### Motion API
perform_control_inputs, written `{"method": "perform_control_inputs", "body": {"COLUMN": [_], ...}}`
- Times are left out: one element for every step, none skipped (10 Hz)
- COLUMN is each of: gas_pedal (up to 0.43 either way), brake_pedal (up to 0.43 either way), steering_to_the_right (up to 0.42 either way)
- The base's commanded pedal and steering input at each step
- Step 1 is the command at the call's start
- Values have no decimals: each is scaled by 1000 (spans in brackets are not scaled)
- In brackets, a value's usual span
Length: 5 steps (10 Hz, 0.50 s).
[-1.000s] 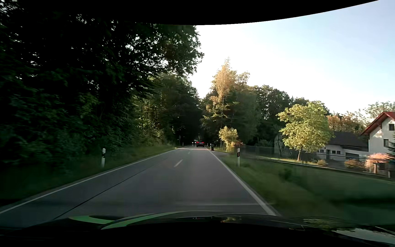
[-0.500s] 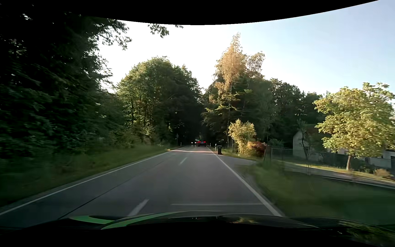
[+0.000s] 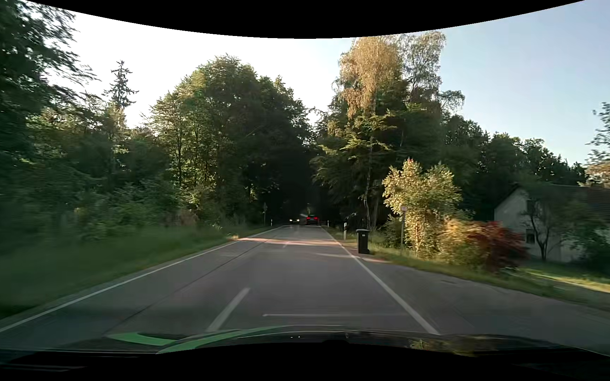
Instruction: Follow the waypoints while adhering to traffic rules and regulations
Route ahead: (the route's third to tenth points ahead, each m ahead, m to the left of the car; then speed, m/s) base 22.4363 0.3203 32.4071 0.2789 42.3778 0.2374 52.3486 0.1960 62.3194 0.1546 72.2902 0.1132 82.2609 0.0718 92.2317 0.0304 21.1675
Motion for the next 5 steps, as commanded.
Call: {"method": "perform_control_inputs", "body": {"gas_pedal": [118, 130, 138, 138, 138], "brake_pedal": [0, 0, 0, 0, 0], "steering_to_the_right": [3, 3, 3, 3, 3]}}
